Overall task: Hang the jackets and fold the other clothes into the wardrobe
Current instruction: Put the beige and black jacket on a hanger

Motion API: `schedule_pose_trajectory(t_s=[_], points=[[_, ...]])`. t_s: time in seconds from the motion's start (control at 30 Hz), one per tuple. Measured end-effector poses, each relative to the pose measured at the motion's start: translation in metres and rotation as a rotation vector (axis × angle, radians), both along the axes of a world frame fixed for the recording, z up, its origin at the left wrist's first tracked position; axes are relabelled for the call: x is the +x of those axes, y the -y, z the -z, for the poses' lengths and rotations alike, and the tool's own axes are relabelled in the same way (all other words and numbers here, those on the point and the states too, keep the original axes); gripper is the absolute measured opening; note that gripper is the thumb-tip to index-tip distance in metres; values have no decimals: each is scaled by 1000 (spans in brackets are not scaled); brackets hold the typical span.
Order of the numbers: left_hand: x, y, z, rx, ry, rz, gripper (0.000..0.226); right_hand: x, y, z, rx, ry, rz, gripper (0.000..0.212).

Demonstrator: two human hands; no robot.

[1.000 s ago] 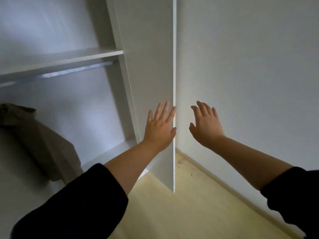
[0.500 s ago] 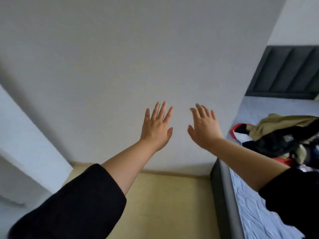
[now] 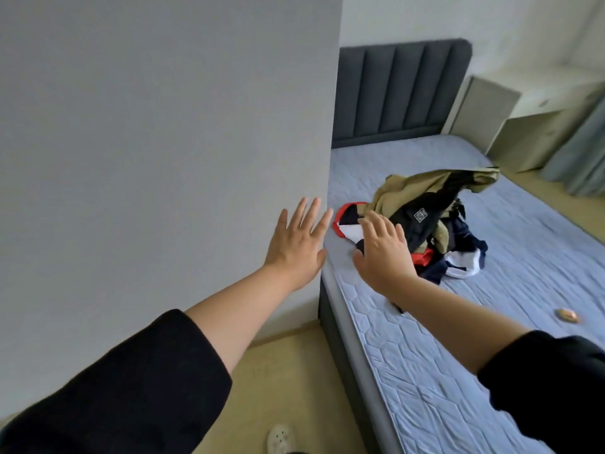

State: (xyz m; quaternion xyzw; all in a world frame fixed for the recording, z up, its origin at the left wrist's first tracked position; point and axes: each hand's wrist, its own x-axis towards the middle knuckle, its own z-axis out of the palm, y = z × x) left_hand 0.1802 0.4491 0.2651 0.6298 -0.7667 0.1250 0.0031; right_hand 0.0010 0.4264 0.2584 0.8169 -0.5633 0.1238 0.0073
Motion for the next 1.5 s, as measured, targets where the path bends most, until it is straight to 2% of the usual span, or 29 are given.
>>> schedule_pose_trajectory(t_s=[0.1,0.27,0.43,0.57,0.77,0.9,1.13,1.23,1.4,1.5], points=[[-7,55,4,22,84,177,71,-11,41,6,27,7,81,60],[-29,133,3,40,65,325,70,-29,99,10,45,70,232,58],[-66,201,15,82,-27,316,73,-57,149,28,109,105,349,64],[-99,266,29,116,-25,326,74,-93,201,46,108,128,431,63],[-154,371,79,272,-182,185,72,-146,309,99,241,229,522,63],[-182,432,129,463,-222,98,71,-167,371,152,371,204,535,63],[-195,508,223,669,-393,42,71,-177,472,237,591,165,530,64],[-193,525,257,793,-528,-47,71,-179,510,267,606,90,540,72],[-185,536,294,828,-659,-106,70,-187,566,305,618,-147,553,93],[-180,535,307,879,-706,-125,69,-196,589,325,677,-168,596,92]])
